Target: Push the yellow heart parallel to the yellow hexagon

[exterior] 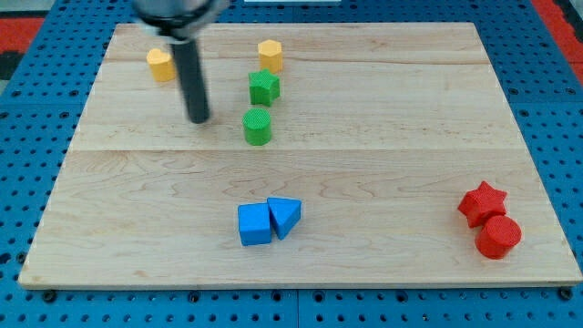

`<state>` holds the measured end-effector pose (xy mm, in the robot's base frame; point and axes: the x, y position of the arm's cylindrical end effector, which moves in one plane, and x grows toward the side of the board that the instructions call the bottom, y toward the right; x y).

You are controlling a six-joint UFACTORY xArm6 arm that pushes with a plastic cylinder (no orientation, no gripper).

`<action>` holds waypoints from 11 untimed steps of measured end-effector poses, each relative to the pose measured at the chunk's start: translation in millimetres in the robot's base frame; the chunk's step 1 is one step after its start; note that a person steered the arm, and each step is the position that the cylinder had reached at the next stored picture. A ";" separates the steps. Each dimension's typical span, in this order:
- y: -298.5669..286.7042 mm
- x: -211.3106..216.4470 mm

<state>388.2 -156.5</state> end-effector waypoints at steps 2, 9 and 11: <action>-102.7 -69.5; 207.8 -160.5; 223.0 -163.9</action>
